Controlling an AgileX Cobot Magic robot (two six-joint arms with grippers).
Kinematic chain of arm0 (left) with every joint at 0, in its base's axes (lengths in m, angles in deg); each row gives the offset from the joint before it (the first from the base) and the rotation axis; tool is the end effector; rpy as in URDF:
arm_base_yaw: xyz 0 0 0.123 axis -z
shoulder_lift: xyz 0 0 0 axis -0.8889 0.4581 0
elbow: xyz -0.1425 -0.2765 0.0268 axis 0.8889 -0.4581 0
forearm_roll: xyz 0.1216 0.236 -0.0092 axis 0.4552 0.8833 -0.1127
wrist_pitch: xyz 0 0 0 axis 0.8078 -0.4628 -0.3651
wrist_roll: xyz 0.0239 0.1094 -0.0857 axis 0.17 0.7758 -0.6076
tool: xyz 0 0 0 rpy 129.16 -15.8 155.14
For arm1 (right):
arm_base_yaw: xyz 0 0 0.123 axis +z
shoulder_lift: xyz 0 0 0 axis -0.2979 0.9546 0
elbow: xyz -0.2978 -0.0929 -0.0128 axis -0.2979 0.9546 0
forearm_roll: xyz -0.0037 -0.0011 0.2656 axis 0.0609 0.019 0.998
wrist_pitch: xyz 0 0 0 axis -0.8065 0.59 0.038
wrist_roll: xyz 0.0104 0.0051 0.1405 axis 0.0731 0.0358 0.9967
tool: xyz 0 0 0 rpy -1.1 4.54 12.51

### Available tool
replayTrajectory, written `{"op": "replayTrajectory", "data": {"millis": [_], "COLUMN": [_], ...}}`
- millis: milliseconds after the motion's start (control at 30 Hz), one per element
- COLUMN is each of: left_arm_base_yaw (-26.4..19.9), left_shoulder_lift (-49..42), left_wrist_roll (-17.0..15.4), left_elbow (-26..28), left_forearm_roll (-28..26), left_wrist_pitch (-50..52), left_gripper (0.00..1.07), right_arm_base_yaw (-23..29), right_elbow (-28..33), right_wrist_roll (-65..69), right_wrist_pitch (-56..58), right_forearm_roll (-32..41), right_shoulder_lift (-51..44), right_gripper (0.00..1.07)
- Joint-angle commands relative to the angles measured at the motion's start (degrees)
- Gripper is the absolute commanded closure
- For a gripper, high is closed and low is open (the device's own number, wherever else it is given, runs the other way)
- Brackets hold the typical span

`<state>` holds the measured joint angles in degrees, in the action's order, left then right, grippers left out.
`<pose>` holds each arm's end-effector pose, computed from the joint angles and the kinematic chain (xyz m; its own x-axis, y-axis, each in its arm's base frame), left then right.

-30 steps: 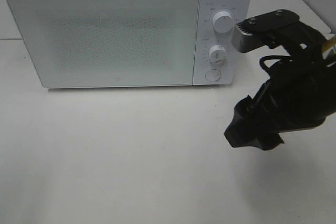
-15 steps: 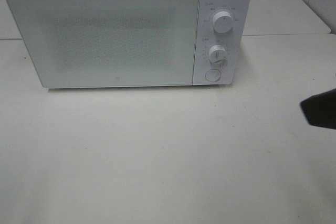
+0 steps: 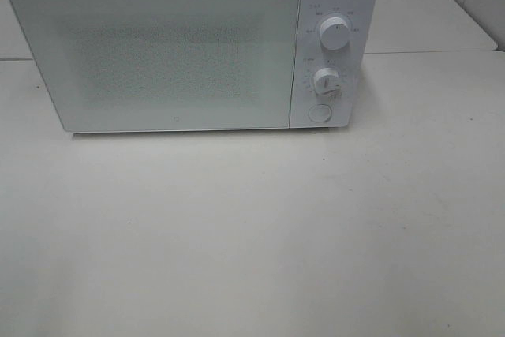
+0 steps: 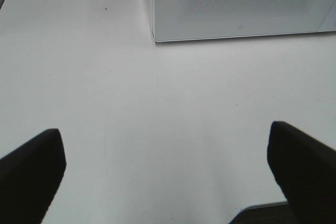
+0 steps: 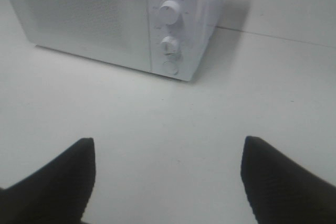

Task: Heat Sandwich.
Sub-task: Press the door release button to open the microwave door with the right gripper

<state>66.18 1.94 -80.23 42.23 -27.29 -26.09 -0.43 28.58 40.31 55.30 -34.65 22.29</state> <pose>0.0240 -0.0136 0.2635 -0.4376 0.0188 -0.8990 0.1342 0.9899 -0.0446 0.0387 0.0158 0.3495 -0.3431 -0.1040 -0.9335 -0.3151 0.9490 0.0101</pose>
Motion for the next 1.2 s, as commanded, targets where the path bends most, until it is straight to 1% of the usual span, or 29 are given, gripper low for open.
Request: {"op": "replayTrajectory", "data": {"millis": [33, 67, 100, 200, 233, 333, 433, 500, 600, 633, 700, 767, 800, 867, 1200], "left_arm_base_yaw": [-0.11, -0.11, -0.11, -0.11, -0.11, -0.11, -0.11, -0.11, -0.11, -0.11, -0.11, -0.11, -0.11, -0.11, -0.11], "left_shoulder_lift": [-1.49, -1.49, -1.49, -1.49, -1.49, -1.49, -1.49, -1.49, -1.38, -1.38, -1.32, -1.32, -1.32, -1.32, -1.32], "left_wrist_roll": [-0.29, -0.29, -0.29, -0.29, -0.29, -0.29, -0.29, -0.29, -0.29, -0.29, -0.23, -0.23, -0.23, -0.23, -0.29], "left_elbow": [-0.17, -0.17, -0.17, -0.17, -0.17, -0.17, -0.17, -0.17, -0.17, -0.17, -0.17, -0.17, -0.17, -0.17, -0.17], "left_forearm_roll": [0.11, 0.11, 0.11, 0.11, 0.11, 0.11, 0.11, 0.11, 0.11, 0.11, 0.11, 0.11, 0.11, 0.11, 0.11], "left_wrist_pitch": [0.46, 0.46, 0.46, 0.46, 0.46, 0.46, 0.46, 0.46, 0.46, 0.46, 0.46, 0.46, 0.46, 0.46, 0.46], "left_gripper": [0.03, 0.03, 0.03, 0.03, 0.03, 0.03, 0.03, 0.03, 0.03, 0.03, 0.03, 0.03, 0.03, 0.03, 0.03], "right_arm_base_yaw": [-4.76, -5.90, -5.90, -11.23, -11.23, -15.30, -16.62, -18.16, -18.16, -18.16, -18.16, -18.16, -18.16, -18.16, -18.16], "right_elbow": [-0.06, -0.06, -0.06, -0.06, -0.06, -0.06, 0.17, 1.49, 3.50, 5.90, 8.37, 9.45, 12.20, 14.55, 14.27], "right_wrist_roll": [-0.23, -0.23, -0.23, -0.23, -0.23, -0.23, -0.23, -0.23, -0.23, -0.23, -0.23, -0.23, -0.23, -0.11, 0.00], "right_wrist_pitch": [1.38, 1.78, 1.78, 3.61, 3.61, 4.35, 4.18, 4.07, 4.07, 3.95, 3.84, 3.84, 3.78, 2.81, 2.75], "right_forearm_roll": [-1.32, -1.89, -1.89, -2.98, -2.98, -3.09, -3.09, -2.86, -2.86, -2.64, -2.64, -2.64, -2.64, -2.64, -2.69], "right_shoulder_lift": [-4.64, -5.56, -5.56, -9.68, -9.68, -12.83, -14.32, -14.55, -14.55, -14.55, -14.55, -14.55, -14.55, -14.55, -14.55], "right_gripper": [0.33, 0.33, 0.33, 0.34, 0.34, 0.35, 0.35, 0.35, 0.35, 0.35, 0.35, 0.35, 0.35, 0.35, 0.35]}}
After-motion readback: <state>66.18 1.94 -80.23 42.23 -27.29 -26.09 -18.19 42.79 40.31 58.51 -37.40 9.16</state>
